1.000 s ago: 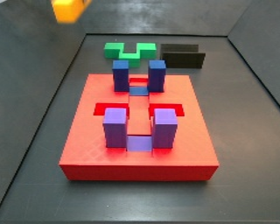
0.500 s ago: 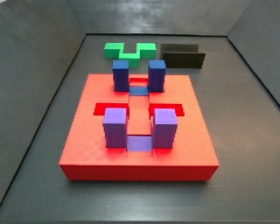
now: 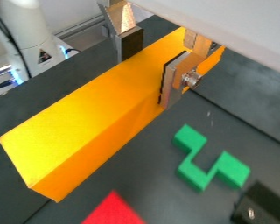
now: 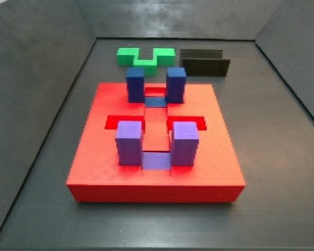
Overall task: Pick up the yellow object. Move up. Move to above the board. Insert the yellow object.
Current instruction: Move to above the board, then insert the yellow object.
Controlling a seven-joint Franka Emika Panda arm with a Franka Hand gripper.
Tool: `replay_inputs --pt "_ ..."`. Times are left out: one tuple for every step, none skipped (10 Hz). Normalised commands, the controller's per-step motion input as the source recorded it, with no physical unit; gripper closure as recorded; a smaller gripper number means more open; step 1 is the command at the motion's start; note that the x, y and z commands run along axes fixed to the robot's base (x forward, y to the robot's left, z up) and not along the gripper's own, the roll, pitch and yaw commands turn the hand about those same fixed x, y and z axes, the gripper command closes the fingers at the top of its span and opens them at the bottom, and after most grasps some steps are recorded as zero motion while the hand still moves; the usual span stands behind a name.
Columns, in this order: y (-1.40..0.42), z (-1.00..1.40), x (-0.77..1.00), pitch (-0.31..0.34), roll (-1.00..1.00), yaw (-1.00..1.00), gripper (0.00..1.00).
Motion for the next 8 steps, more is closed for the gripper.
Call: replay_inputs --pt "-1.4 0.23 0.93 0.171 0.03 0.0 1.0" --pt "-1.4 0.23 0.97 0.154 0.01 0.01 1.0" --pt "-1.4 0.23 1.0 0.151 0.01 0.0 1.0" --pt "-0.77 0.14 0.6 0.167 0.04 0.01 1.0" --pt "-0.27 0.07 0.26 0.157 0.07 0.01 1.0" --pt "0.0 -0.25 -0.08 0.0 -0.03 0.01 1.0" --pt "0.0 -0.24 -0.1 0.0 -0.03 0.01 1.0" --pt "0.0 -0.23 0.0 0.0 -0.04 0.03 1.0"
